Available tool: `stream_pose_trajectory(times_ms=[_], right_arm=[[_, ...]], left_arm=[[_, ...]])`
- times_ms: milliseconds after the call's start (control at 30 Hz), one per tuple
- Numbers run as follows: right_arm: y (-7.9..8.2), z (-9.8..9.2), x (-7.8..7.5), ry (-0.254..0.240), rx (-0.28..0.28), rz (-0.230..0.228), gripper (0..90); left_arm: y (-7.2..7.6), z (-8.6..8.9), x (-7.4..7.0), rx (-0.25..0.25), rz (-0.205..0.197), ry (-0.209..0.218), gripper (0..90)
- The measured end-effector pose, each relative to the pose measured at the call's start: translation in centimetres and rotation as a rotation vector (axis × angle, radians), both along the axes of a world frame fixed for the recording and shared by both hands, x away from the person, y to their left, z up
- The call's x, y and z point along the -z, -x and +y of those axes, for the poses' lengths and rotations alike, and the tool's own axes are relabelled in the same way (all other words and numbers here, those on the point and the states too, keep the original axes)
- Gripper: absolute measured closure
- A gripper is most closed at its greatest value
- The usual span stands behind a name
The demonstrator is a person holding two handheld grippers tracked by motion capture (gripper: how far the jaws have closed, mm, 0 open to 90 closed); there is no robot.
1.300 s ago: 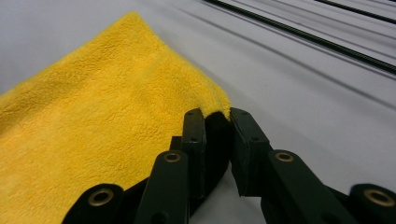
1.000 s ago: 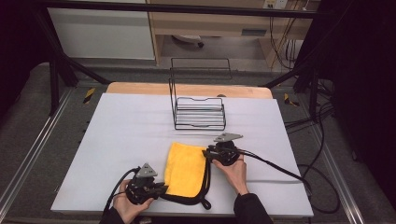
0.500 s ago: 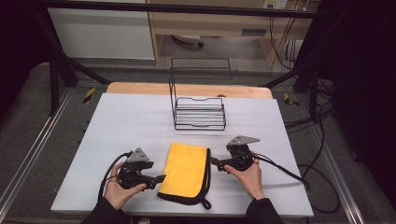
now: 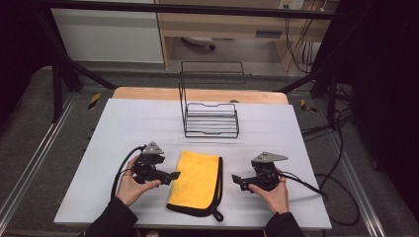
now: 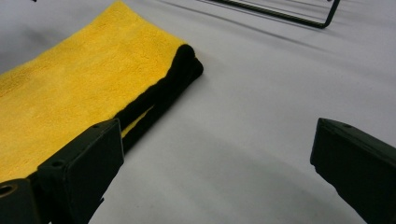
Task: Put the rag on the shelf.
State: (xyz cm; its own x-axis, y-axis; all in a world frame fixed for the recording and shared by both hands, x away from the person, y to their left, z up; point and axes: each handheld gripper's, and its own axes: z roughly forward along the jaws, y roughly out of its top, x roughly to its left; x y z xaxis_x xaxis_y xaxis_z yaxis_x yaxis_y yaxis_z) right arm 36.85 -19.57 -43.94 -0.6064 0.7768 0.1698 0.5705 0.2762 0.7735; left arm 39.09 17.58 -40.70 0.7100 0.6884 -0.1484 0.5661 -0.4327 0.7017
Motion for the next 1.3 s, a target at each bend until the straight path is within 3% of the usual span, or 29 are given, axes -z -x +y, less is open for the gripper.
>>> stream_pose_trajectory(times_ms=[200,400,500,633,933,1300], right_arm=[[0.2,-0.1,0.1,-0.007,-0.003,0.003,3.3],[0.2,0.0,0.2,-0.004,-0.002,0.002,3.4],[0.3,0.0,0.2,-0.004,0.001,0.000,3.6],[0.2,0.0,0.3,-0.004,0.008,-0.012,4.2],[0.2,0.2,0.5,-0.002,-0.002,-0.002,5.7],[0.0,0.4,0.4,-0.040,0.004,0.006,4.2]], left_arm=[[-2.1,-0.7,0.2,-0.037,-0.002,0.011,19.5],[-3.8,-1.9,1.3,-0.060,-0.008,-0.027,25.8],[-4.4,-2.3,2.1,-0.077,0.003,-0.027,30.2],[-4.8,-2.6,3.0,-0.090,0.016,-0.069,38.9],[-5.2,-2.5,3.6,-0.082,0.086,0.002,58.6],[-4.8,-2.8,3.7,-0.071,0.100,0.017,75.6]])
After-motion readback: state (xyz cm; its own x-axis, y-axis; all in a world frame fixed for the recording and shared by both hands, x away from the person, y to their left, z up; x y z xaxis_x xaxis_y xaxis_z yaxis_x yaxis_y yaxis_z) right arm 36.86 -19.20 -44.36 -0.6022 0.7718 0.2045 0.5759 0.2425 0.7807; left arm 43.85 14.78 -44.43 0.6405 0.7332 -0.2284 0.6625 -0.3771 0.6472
